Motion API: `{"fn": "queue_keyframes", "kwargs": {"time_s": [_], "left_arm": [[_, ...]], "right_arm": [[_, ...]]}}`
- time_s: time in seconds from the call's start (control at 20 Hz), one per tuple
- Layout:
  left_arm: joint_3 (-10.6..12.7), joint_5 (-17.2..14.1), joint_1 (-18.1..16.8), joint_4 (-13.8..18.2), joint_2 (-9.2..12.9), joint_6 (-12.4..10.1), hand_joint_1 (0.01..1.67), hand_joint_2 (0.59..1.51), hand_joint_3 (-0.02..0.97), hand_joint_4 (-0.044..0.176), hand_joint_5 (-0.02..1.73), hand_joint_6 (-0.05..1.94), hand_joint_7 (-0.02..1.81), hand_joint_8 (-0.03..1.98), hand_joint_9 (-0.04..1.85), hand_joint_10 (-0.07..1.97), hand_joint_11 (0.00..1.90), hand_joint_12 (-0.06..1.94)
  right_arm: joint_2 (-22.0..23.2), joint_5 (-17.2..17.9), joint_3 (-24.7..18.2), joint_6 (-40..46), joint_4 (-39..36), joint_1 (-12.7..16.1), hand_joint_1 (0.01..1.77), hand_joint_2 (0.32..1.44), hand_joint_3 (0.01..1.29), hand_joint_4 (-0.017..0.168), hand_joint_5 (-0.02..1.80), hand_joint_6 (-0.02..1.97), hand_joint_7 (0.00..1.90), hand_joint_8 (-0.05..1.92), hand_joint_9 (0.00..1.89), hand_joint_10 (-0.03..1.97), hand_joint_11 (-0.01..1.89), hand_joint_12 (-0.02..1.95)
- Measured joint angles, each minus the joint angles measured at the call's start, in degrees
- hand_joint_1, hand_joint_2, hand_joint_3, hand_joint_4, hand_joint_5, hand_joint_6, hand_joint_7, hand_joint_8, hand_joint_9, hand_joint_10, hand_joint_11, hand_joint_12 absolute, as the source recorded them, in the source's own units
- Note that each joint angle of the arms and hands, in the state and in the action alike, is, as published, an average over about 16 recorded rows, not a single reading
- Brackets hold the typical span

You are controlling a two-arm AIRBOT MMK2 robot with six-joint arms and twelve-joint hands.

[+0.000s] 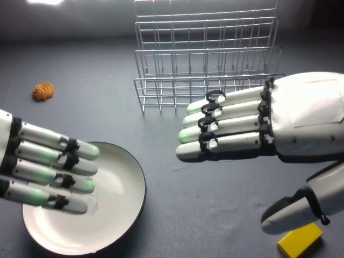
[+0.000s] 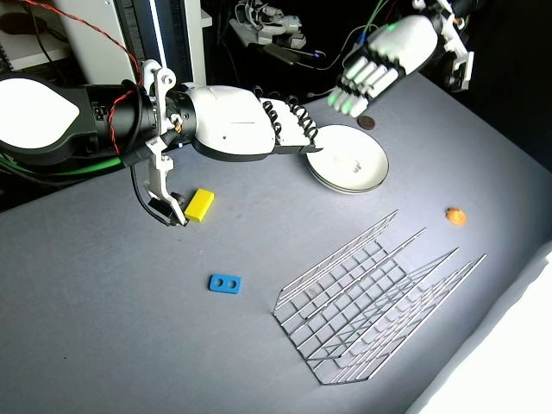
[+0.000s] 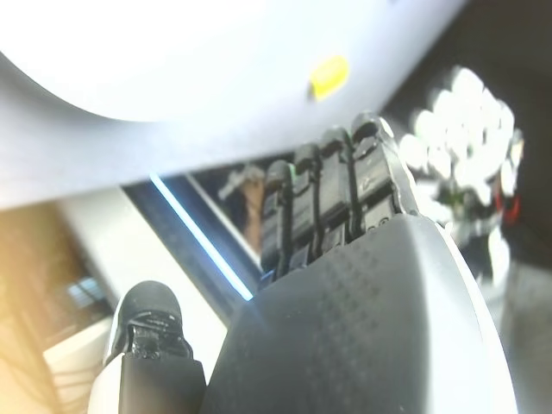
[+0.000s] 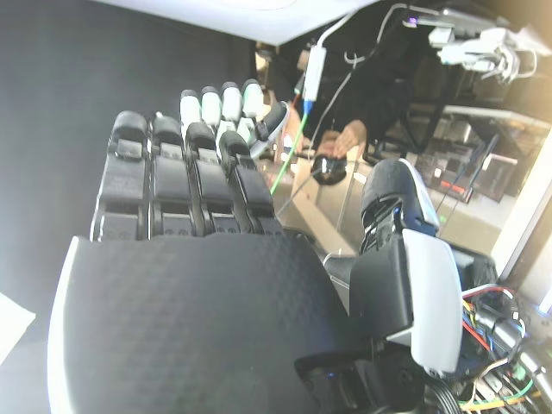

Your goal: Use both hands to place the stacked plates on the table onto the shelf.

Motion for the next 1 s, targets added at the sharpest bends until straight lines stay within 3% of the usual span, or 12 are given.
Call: {"fn": "queue_keyframes", "kwargs": {"time_s": [0.2, 0.6, 1.0], "left_arm": [[2.1, 2.6, 4.5, -0.4, -1.1, 0.0, 0.02, 1.144, 0.005, 0.004, 0.15, 0.0, 0.11, 0.0, 0.05, 0.01, 0.02, 0.01], [5.6, 6.5, 11.0, -1.0, -3.2, 0.2, 0.02, 1.143, 0.006, 0.003, 0.15, 0.0, 0.1, 0.0, 0.04, 0.01, 0.02, 0.01], [6.4, 11.2, 15.0, -1.9, -4.2, 0.2, 0.02, 1.145, 0.005, 0.002, 0.13, 0.0, 0.09, 0.0, 0.03, 0.01, 0.02, 0.01]], "right_arm": [[-0.2, -0.6, 0.2, -0.3, 0.5, -0.1, 0.16, 1.14, 0.02, -0.003, 0.02, 0.02, 0.02, 0.02, 0.02, 0.01, 0.02, 0.0], [-1.2, -1.3, 0.4, -1.6, 1.8, -0.5, 0.69, 1.11, 0.02, -0.003, 0.02, 0.02, 0.02, 0.02, 0.02, 0.0, 0.02, 0.0], [-3.5, -3.7, 1.1, -3.8, 2.6, -1.0, 1.15, 1.09, 0.02, -0.003, 0.02, 0.02, 0.01, 0.02, 0.02, 0.0, 0.02, 0.0]]}}
